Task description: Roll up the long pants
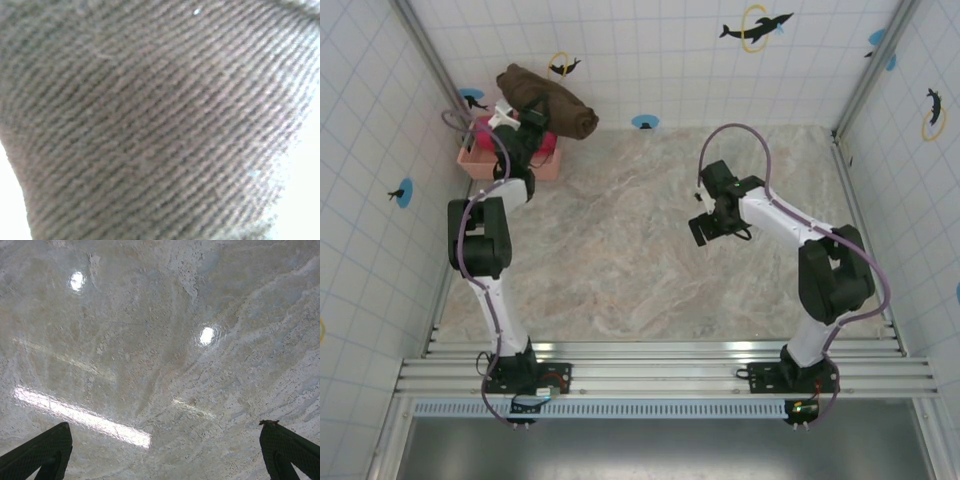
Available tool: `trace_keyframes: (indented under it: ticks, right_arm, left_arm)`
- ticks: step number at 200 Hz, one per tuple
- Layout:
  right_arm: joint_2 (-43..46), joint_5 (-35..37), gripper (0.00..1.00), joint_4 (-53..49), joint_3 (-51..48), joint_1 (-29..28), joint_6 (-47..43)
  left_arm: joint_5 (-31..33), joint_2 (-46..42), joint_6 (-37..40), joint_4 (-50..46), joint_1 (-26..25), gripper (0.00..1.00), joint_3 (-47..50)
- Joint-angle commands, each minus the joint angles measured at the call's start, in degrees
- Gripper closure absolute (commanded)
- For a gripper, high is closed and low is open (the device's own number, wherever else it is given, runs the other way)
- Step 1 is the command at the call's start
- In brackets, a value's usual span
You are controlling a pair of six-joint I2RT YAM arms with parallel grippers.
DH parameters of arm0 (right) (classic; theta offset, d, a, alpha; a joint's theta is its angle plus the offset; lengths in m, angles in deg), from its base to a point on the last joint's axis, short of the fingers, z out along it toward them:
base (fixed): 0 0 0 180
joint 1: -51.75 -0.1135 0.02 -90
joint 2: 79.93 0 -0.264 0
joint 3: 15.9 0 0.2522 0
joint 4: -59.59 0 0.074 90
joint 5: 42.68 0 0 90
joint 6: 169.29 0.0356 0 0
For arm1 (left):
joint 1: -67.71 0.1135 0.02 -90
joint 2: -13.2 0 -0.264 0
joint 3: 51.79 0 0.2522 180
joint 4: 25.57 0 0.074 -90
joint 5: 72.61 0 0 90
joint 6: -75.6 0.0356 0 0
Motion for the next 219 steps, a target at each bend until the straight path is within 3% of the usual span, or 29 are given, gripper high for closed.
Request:
trace_keyframes:
  ticks: [1,59,155,184,219]
  right_arm:
    - [-1.2,-0.3,0.00,-3.1,-0.6,0.2,-1.9]
    - [-3.0,-0.5,0.00,-7.9,2.2,0.1,-4.5]
    - [-4.6,-0.4,0.00,-15.1,4.8,0.1,-7.0]
    - [-6.0,-0.6,0.00,-15.8,6.2,0.0,-7.0]
    - [-7.7,-1.5,0.00,-16.0,8.0,0.0,-6.7]
  left_arm:
    - [1.1,0.0,3.2,7.0,2.1,1.00,-3.7]
    - [5.6,2.2,6.1,7.4,5.2,1.00,-0.6]
    - [14.0,13.8,4.0,19.8,7.5,1.00,4.9]
    - [13.8,13.8,5.4,16.3,7.6,1.00,5.2]
    - [11.5,11.9,6.1,5.6,7.7,1.00,6.6]
